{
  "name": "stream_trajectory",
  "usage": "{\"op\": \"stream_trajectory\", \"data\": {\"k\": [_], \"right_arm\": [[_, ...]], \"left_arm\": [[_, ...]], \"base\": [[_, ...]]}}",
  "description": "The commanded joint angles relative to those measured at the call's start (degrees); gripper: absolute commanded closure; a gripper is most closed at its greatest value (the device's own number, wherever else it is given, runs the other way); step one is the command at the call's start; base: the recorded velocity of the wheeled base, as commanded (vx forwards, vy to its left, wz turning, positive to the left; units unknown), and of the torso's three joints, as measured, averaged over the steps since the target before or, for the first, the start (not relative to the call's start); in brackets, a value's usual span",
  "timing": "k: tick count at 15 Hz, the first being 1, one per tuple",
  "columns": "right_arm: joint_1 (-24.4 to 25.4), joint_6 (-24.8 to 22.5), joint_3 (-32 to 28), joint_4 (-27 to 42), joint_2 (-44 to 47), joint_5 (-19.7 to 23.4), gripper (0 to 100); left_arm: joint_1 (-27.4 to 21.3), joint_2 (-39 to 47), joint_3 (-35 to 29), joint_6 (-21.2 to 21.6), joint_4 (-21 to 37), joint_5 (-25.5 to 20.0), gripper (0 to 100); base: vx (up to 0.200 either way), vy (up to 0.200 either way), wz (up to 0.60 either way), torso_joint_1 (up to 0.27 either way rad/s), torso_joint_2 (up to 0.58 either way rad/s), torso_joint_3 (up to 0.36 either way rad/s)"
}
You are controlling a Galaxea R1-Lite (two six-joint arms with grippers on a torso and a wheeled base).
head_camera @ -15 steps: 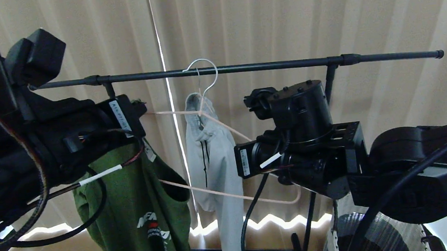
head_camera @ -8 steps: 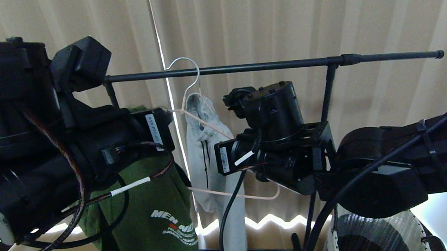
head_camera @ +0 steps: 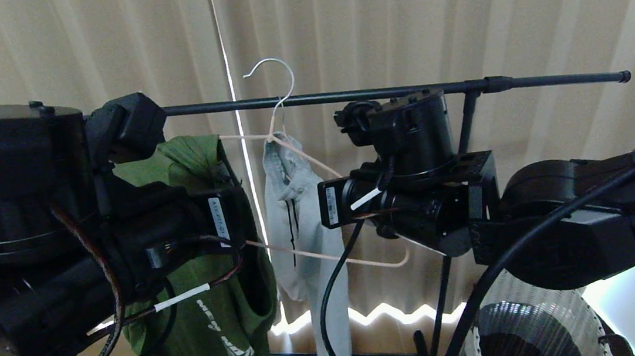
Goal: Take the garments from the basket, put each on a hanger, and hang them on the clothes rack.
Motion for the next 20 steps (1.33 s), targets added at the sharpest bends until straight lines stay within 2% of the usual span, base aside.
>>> {"op": "stream_trajectory", "data": {"k": [1, 6, 9, 10, 13, 15, 20], "right_arm": [[-0.8, 0.1, 0.1, -0.3, -2.2, -0.1, 100], [-0.8, 0.0, 0.5, -0.1, -3.6, -0.2, 100], [-0.8, 0.0, 0.5, -0.2, -3.6, -0.3, 100], [-0.8, -0.1, 0.5, -0.2, -3.6, -0.3, 100], [-0.8, 0.0, 0.6, -0.2, -4.2, -0.5, 100], [-1.7, -0.1, 1.5, 0.0, -5.5, -0.5, 100], [-4.7, -2.4, 8.9, -0.5, -9.8, -0.5, 100]], "left_arm": [[0.0, -0.3, 1.2, 0.1, -0.1, 0.1, 100], [-0.2, -1.2, 5.0, 0.1, -5.9, 0.1, 100], [-0.2, -2.4, 7.3, 0.3, -7.3, 0.1, 100], [-0.2, -2.7, 7.7, 0.4, -7.6, 0.1, 0], [-1.3, -6.0, 9.5, 2.3, -8.6, -0.5, 0], [-1.5, -9.7, 12.0, 4.0, -9.1, -2.9, 0], [-1.3, -16.9, 14.4, 8.4, -9.1, -4.1, 0]], "base": [[0.000, 0.000, 0.00, 0.000, 0.00, 0.000], [0.000, 0.000, 0.00, 0.000, 0.00, 0.000], [0.000, 0.000, 0.00, 0.000, 0.00, 0.000], [0.000, 0.000, 0.00, 0.000, 0.00, 0.000], [0.000, 0.000, 0.00, 0.000, 0.00, 0.000], [0.000, 0.000, 0.00, 0.000, 0.00, 0.000], [0.000, 0.000, 0.00, 0.000, 0.00, 0.000]]}}
